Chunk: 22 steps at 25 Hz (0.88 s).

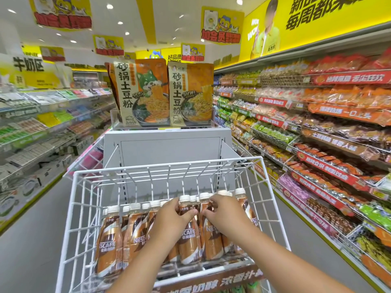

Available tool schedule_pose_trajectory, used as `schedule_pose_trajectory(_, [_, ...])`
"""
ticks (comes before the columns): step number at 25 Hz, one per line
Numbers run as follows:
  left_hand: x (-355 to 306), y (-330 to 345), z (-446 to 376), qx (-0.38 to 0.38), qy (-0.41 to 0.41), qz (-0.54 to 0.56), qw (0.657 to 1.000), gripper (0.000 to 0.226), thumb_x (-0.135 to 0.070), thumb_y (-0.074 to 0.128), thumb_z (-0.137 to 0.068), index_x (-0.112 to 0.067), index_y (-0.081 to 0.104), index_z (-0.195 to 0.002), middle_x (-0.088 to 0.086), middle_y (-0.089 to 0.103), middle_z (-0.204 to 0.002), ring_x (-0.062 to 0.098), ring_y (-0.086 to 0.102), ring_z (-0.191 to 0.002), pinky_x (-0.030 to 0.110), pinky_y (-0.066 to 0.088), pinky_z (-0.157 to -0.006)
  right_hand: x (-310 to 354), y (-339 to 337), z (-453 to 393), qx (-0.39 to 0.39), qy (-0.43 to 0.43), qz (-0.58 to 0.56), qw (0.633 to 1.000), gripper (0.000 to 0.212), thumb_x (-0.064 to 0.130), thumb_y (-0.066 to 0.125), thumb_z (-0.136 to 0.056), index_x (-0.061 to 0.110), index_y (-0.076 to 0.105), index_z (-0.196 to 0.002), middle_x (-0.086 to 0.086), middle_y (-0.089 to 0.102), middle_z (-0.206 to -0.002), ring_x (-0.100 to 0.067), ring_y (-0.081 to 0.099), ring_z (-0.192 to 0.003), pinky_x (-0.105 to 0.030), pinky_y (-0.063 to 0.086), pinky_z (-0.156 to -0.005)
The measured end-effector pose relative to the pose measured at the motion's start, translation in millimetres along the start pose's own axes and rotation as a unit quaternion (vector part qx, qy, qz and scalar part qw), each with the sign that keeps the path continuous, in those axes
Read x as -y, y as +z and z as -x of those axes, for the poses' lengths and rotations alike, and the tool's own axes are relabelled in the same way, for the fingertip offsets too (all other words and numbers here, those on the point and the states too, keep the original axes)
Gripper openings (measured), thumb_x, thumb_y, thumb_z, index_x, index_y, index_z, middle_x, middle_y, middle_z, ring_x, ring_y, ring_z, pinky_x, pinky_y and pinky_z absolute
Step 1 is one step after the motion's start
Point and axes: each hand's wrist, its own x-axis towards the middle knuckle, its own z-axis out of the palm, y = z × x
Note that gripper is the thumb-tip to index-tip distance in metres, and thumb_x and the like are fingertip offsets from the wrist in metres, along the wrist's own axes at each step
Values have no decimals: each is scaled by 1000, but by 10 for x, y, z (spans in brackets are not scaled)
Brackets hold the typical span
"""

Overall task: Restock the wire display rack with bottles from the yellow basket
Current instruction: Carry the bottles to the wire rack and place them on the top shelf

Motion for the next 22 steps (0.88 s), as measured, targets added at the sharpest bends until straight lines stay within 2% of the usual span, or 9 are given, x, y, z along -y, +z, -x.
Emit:
schedule_pose_trajectory(3, [19,17,42,15,1,3,1000,86,-66,66,-84,-27,36,-154,-1,52,-149,20,54,-131,43,50,-104,-105,-28,78,-15,-50,10,999,49,40,61,-98,23,57,-144,1,68,-130,-15,66,-104,-30,55,-90])
schedule_pose_trajectory(6, [20,40,110,-16,33,-45,998,85,-69,57,-88,-31,27,-157,-3,45,-155,20,49,-136,44,47,-108,-274,-52,147,-21,-115,22,993,44,39,55,-102,26,57,-144,2,60,-141,-16,59,-122,-30,50,-100])
schedule_pose_trajectory(10, [-3,120,298,-48,72,-182,979,89,-69,49,-92,-32,9,-161,-2,22,-167,21,26,-151,43,35,-119,-533,-40,190,-35,-208,44,977,46,41,51,-102,23,56,-145,2,53,-149,-17,46,-138,-35,41,-115])
schedule_pose_trajectory(12, [-21,161,418,-64,89,-246,963,88,-70,46,-93,-33,4,-161,-3,9,-169,22,13,-155,44,29,-121,-641,-28,226,-36,-235,66,969,54,46,50,-101,25,48,-151,1,43,-158,-20,34,-148,-41,32,-122])
schedule_pose_trajectory(14, [-44,222,562,-81,115,-303,943,82,-69,43,-94,-36,9,-161,-3,7,-170,22,7,-156,44,25,-122,-756,7,281,-16,-243,96,965,66,55,45,-101,28,31,-159,2,20,-170,-22,12,-158,-45,16,-128])
schedule_pose_trajectory(16, [-74,317,724,-82,119,-343,928,76,-70,40,-94,-40,16,-159,-3,8,-170,22,7,-156,46,25,-122,-881,24,359,8,-236,113,965,75,63,40,-100,30,15,-163,3,3,-173,-22,-4,-160,-44,6,-127])
schedule_pose_trajectory(19, [-96,470,984,-76,91,-372,921,76,-75,34,-92,-42,17,-159,-4,9,-170,21,4,-157,44,22,-123,-1025,13,497,27,-242,125,962,81,68,34,-100,29,2,-164,1,-4,-173,-24,-8,-159,-42,2,-127])
schedule_pose_trajectory(22, [-170,572,1233,-78,83,-396,911,79,-78,29,-91,-39,20,-159,-2,10,-170,21,4,-157,44,19,-124,-1145,-56,667,26,-249,121,961,82,70,32,-100,28,3,-165,1,-5,-173,-24,-8,-159,-43,1,-127])
